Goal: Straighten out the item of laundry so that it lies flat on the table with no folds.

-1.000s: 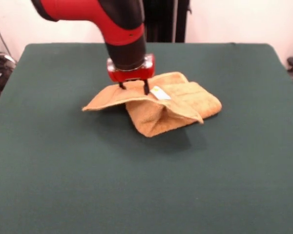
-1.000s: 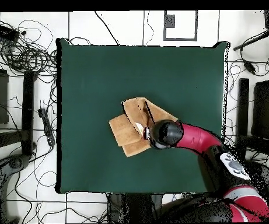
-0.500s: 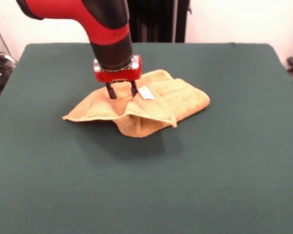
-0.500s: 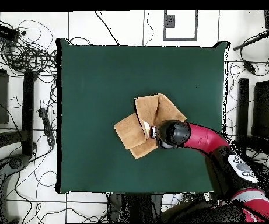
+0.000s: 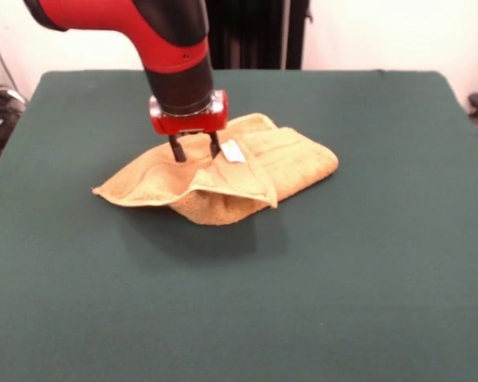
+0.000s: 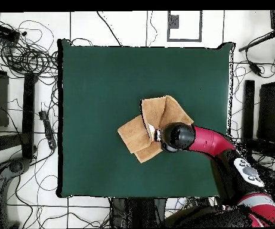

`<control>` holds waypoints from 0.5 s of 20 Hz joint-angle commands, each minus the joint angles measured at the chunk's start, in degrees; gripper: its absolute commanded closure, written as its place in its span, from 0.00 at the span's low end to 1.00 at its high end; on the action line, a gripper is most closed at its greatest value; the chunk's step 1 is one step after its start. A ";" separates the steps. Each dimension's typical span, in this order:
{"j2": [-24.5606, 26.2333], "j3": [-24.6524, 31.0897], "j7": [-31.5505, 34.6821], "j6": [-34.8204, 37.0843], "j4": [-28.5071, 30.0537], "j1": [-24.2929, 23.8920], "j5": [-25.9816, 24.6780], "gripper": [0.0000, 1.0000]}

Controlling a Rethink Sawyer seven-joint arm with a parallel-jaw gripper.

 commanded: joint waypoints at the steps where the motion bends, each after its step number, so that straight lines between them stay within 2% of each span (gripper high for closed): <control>1: 5.03 1.86 -4.13 -3.34 -5.98 -3.06 -5.88 0.00; 10: 9.48 5.42 -9.79 -0.41 -11.44 -6.95 -7.32 0.00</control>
